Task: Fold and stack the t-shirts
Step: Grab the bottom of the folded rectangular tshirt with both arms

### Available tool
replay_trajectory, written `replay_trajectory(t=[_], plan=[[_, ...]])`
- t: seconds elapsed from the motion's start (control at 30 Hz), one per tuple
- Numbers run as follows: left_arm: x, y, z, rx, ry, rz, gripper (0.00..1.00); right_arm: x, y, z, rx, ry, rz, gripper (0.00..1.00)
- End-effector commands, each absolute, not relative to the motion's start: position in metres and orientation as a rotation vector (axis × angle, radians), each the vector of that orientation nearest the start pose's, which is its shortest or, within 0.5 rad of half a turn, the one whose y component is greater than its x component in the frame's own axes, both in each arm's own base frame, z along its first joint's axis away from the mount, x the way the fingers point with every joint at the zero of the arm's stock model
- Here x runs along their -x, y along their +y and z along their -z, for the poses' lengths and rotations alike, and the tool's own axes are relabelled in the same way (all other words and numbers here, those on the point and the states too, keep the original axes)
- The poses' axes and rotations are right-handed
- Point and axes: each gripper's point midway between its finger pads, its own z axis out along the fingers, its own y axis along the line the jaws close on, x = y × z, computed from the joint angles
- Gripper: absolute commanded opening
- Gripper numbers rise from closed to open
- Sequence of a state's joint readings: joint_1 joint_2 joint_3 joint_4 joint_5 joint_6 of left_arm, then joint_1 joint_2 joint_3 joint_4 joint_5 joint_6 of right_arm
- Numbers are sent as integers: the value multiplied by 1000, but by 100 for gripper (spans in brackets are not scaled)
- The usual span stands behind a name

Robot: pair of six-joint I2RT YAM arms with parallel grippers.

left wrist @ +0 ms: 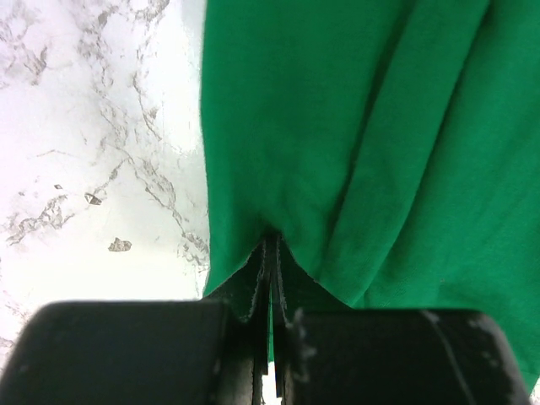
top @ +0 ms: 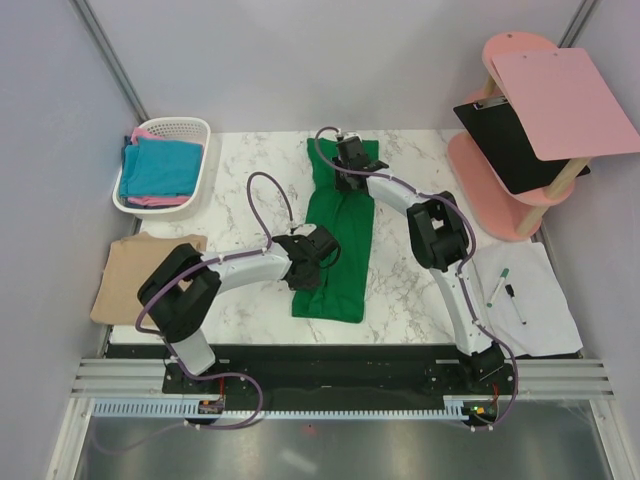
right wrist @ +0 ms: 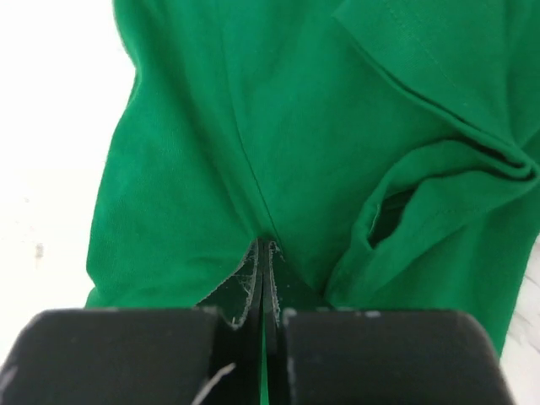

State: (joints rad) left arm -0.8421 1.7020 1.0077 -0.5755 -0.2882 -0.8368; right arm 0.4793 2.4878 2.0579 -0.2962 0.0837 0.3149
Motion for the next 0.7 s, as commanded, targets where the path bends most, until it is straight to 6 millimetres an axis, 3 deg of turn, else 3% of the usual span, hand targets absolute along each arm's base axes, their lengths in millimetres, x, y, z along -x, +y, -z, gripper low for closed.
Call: replay_trajectory(t=[0.0, 0.13, 0.4, 0.67], plan=[[-242, -225, -10, 59, 2722, -23, 2, -567, 232, -60, 17, 2272, -47, 0], [-239, -227, -5, 59, 2743, -17, 2, -562, 211, -68, -14, 2264, -3, 0], [-237, -227, 4, 47, 2765, -34, 2, -554, 208, -85, -30, 2200, -68, 0], [-233, -226, 9, 43, 2782, -33, 2, -551, 197, -66, -29, 2248, 17, 0]])
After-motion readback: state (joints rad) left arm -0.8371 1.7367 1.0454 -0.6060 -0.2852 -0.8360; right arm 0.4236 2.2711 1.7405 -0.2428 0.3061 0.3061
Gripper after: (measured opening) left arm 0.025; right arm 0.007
